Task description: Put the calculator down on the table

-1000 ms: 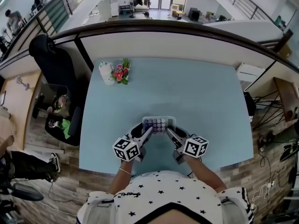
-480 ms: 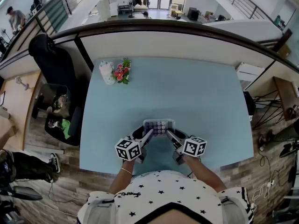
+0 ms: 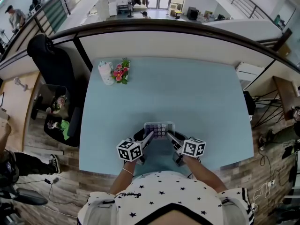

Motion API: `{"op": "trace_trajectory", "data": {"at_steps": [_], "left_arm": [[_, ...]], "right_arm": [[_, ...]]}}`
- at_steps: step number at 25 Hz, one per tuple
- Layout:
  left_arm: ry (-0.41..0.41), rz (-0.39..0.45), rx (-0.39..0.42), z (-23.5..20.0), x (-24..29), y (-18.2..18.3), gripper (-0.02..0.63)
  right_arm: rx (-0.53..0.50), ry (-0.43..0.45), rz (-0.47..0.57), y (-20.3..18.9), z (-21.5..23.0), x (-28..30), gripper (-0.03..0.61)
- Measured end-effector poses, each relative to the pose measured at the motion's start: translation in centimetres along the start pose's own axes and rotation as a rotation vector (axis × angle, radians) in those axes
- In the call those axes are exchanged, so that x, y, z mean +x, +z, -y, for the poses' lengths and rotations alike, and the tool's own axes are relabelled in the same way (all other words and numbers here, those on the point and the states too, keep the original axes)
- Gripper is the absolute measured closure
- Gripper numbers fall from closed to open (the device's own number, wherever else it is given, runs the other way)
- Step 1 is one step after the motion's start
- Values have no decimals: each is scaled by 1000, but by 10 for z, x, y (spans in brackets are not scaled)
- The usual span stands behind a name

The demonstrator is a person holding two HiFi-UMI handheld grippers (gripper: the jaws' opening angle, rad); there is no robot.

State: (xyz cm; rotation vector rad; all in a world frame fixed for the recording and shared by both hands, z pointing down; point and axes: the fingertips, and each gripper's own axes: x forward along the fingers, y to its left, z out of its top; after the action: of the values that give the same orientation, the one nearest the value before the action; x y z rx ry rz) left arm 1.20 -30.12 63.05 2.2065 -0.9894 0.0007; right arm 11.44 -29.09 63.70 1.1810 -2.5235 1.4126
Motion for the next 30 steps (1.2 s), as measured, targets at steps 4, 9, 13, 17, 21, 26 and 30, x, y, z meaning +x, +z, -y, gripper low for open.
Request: {"op": "trace_trajectory", "data": {"at_steps": [4, 9, 13, 17, 21, 26, 30], "left_arm": [[4, -11, -10, 0, 2, -5, 403], [16, -24, -19, -2, 3, -11, 402], [30, -25, -13, -5, 5, -12, 402], [40, -37, 0, -6, 6, -13, 402], [54, -66, 7, -6, 9, -15, 402], [81, -97, 19, -8, 13, -18, 402], [95, -121, 34, -8, 14, -19, 402]], "right_arm": [[6, -14, -10, -3, 3, -2, 468], [9, -28, -24, -6, 8, -1, 466], [9, -36, -26, -7, 10, 1, 465], [0, -52, -36, -9, 14, 2, 462], [-13, -80, -45, -9, 18, 1, 458], [-46, -118, -59, -9, 23, 2, 451], [-72, -145, -73, -9, 25, 1, 446]]}}
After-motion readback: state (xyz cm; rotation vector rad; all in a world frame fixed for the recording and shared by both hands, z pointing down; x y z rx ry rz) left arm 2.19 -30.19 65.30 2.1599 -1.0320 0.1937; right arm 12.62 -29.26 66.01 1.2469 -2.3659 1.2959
